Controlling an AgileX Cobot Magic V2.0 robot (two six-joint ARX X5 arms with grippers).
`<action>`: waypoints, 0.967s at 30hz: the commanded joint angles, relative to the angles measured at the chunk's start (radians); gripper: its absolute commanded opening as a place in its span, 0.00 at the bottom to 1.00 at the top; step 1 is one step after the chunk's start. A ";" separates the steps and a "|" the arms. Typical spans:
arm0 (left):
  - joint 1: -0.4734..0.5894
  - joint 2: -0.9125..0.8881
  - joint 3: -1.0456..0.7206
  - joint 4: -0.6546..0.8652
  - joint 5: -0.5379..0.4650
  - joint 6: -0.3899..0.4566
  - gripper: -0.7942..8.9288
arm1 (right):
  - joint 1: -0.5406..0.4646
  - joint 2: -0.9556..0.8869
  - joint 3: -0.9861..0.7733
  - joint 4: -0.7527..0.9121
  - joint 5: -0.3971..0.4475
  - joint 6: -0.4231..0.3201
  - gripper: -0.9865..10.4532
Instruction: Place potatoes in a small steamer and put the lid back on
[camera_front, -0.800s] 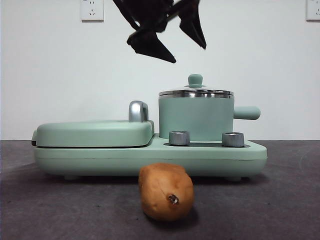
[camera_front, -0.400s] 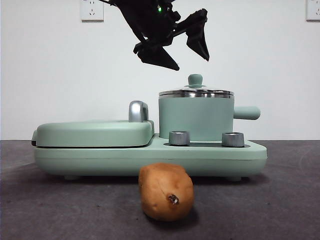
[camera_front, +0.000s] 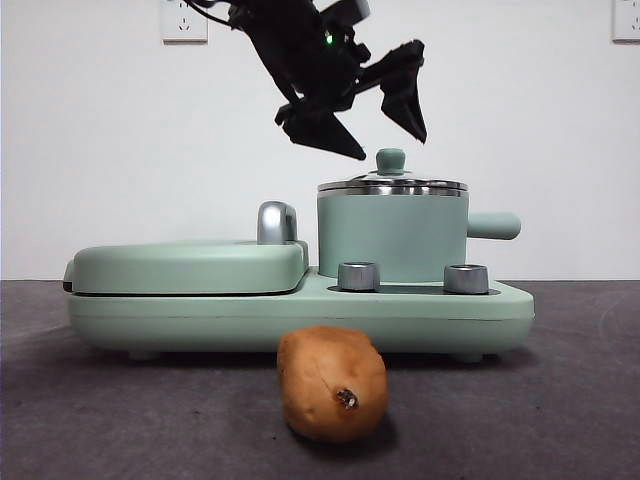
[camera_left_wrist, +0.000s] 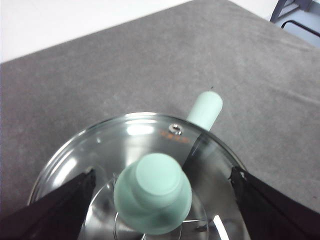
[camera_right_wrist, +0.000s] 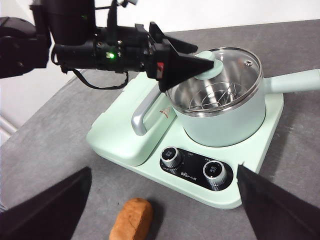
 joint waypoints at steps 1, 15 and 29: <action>-0.013 0.028 0.029 0.013 0.000 0.014 0.53 | 0.002 0.003 0.015 0.006 -0.003 0.007 0.49; -0.015 0.047 0.029 0.011 0.000 0.029 0.49 | 0.002 0.003 0.015 0.006 -0.003 0.010 0.49; -0.016 0.061 0.029 0.019 0.000 0.058 0.35 | 0.002 0.003 0.015 0.002 -0.003 0.010 0.49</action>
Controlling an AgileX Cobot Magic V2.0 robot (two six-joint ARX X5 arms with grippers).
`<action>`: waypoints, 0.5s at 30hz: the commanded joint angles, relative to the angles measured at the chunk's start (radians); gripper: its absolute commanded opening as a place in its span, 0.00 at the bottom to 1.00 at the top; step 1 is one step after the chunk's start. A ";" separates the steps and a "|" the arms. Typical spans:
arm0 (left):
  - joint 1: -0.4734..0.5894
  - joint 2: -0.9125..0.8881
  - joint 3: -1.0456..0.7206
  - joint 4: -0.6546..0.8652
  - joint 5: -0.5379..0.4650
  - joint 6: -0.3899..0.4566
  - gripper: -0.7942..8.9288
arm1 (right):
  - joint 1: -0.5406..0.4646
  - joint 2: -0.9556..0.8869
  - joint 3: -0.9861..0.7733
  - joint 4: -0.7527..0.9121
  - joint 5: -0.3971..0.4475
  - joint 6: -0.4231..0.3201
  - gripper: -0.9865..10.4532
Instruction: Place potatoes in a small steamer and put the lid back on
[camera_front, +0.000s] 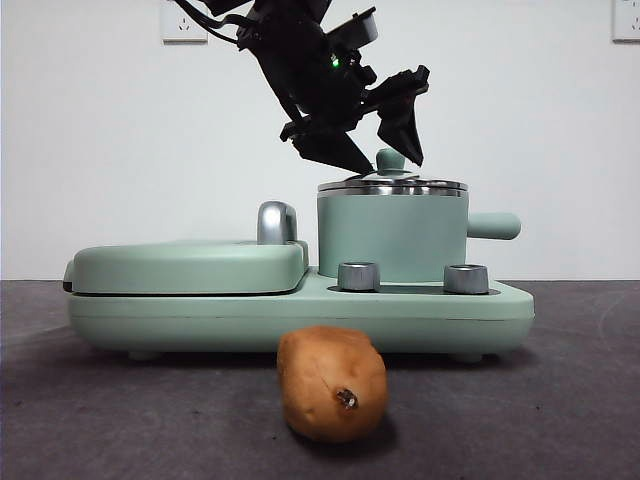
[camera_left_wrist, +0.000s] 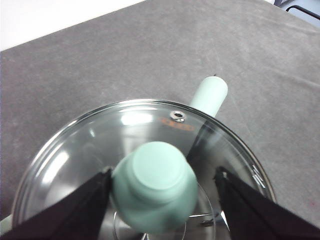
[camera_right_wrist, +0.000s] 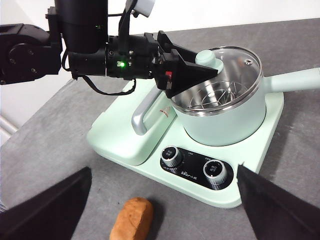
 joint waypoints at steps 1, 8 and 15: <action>-0.011 0.028 0.029 0.011 0.003 0.034 0.33 | 0.002 0.003 0.015 0.005 -0.003 0.007 0.49; -0.011 0.028 0.029 0.012 0.003 0.076 0.26 | 0.002 0.003 0.015 -0.016 -0.003 0.007 0.49; -0.011 0.028 0.029 0.060 0.003 0.078 0.20 | 0.001 0.003 0.015 -0.017 -0.001 0.008 0.49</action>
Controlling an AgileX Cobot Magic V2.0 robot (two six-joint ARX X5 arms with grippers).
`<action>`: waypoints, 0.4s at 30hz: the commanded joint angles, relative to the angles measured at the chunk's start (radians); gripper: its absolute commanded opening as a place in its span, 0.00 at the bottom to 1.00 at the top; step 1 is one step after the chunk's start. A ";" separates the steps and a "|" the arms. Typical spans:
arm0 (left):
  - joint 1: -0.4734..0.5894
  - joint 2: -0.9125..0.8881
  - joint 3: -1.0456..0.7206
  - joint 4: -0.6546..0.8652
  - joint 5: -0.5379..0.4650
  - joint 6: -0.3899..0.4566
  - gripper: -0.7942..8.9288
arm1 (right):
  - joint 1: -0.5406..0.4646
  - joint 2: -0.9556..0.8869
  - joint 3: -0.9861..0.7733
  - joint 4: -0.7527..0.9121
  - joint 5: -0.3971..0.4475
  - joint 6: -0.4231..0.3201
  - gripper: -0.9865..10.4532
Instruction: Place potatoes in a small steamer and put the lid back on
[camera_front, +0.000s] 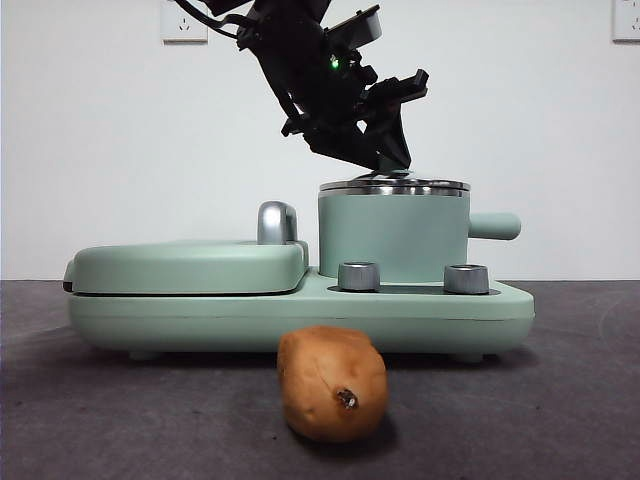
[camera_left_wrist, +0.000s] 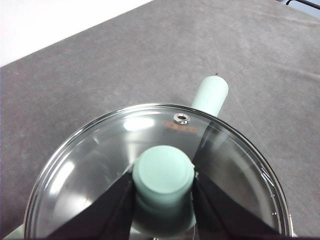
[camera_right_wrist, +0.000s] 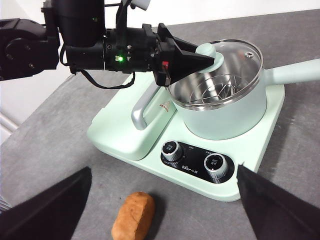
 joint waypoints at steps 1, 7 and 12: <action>-0.010 0.027 0.030 0.058 0.005 0.014 0.20 | 0.002 0.003 0.015 0.007 -0.002 0.008 0.49; -0.010 0.026 0.092 0.026 0.006 0.006 0.20 | 0.002 0.002 0.015 0.007 -0.001 0.008 0.49; -0.010 0.025 0.174 -0.076 0.006 0.006 0.20 | 0.001 0.002 0.015 0.008 0.000 0.008 0.49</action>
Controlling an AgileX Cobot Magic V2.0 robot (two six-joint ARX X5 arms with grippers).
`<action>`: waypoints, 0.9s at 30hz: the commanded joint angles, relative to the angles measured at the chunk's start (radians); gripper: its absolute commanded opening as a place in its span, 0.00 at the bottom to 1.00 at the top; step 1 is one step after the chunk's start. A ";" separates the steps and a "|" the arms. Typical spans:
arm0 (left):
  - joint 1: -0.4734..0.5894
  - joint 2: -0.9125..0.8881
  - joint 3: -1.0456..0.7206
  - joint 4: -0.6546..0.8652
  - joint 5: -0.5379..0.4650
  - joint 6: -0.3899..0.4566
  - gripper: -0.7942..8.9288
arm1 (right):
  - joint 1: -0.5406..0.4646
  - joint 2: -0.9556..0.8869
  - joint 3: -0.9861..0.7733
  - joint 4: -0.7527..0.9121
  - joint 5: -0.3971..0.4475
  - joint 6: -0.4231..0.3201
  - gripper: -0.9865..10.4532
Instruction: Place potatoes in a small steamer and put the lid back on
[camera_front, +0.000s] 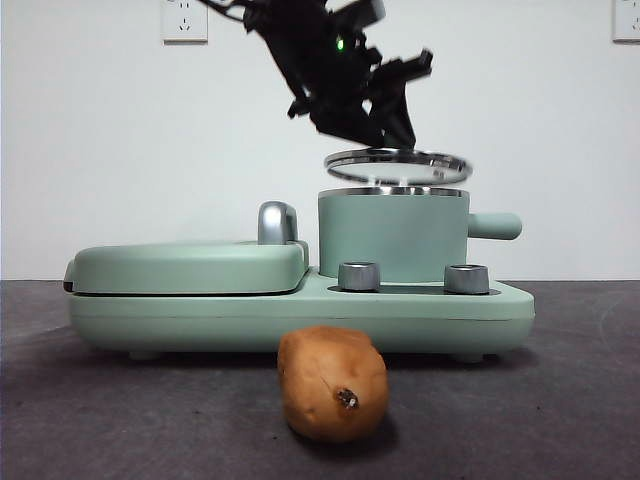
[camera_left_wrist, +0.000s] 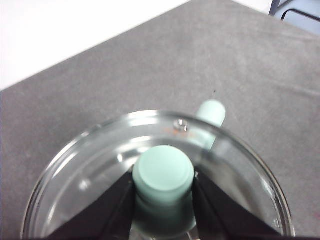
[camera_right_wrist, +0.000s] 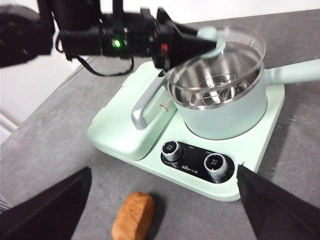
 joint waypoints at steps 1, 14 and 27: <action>-0.010 0.012 0.090 -0.046 0.005 0.000 0.20 | 0.001 0.003 0.015 0.008 0.000 0.008 0.49; -0.006 -0.005 0.338 -0.453 0.005 0.001 0.20 | 0.032 0.019 0.015 -0.008 0.008 0.065 0.49; 0.048 -0.195 0.339 -0.538 0.005 0.000 0.20 | 0.521 0.242 0.016 -0.006 0.394 0.207 0.49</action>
